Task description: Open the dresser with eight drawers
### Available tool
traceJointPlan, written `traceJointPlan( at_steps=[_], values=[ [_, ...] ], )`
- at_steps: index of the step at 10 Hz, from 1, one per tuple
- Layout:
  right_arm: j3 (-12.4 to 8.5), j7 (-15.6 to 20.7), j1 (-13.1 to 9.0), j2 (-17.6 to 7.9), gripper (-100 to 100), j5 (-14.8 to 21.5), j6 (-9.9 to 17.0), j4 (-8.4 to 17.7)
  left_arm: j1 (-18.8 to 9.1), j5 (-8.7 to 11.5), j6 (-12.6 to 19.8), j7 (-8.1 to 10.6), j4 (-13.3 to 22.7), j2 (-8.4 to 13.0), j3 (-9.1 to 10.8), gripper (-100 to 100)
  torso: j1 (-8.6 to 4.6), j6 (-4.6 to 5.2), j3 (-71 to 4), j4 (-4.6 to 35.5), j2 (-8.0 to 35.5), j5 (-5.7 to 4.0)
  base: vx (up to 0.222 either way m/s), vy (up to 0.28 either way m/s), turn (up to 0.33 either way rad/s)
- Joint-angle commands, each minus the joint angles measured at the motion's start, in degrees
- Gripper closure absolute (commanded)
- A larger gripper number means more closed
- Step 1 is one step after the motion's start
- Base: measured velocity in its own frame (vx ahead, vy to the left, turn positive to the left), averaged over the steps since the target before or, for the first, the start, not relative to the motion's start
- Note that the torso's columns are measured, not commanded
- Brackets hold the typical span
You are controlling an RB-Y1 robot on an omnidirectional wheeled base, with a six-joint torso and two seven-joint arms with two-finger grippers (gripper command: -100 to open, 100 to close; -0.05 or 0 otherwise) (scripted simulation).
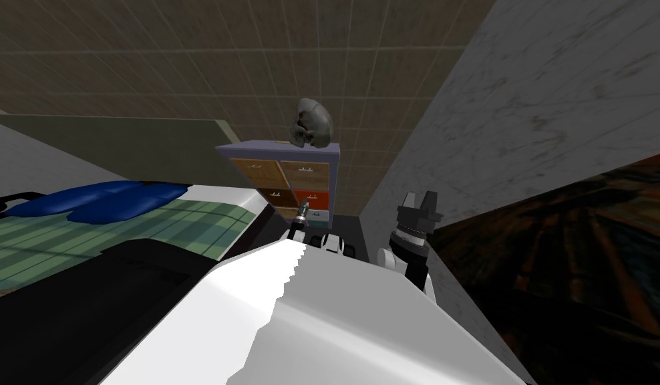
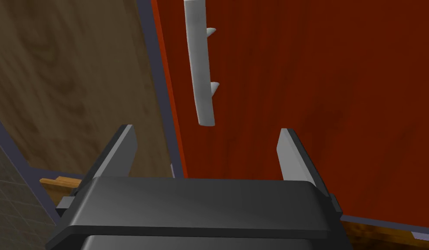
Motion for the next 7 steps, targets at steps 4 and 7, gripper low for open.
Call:
traceJointPlan(
  at_steps=[4, 7],
  values=[
    [0.0, 0.0, -0.01, 0.0, 0, 0.0, 0.0, 0.0, -0.72, 0.12, 1.42, -0.08, 0.42, -4.36, 0.24, -100, 0.06, 0.0, 0.04, 0.02, 0.06, 0.01, 0.024, -0.025, 0.001],
    [-0.01, 0.0, 0.0, -0.01, 0, 0.0, 0.0, 0.0, -1.15, 0.09, 2.17, -0.24, -0.06, -4.49, 0.32, -100, -0.02, 0.0, -0.08, -0.04, -0.13, 0.0, 0.046, 0.006, 0.0]
  ],
)
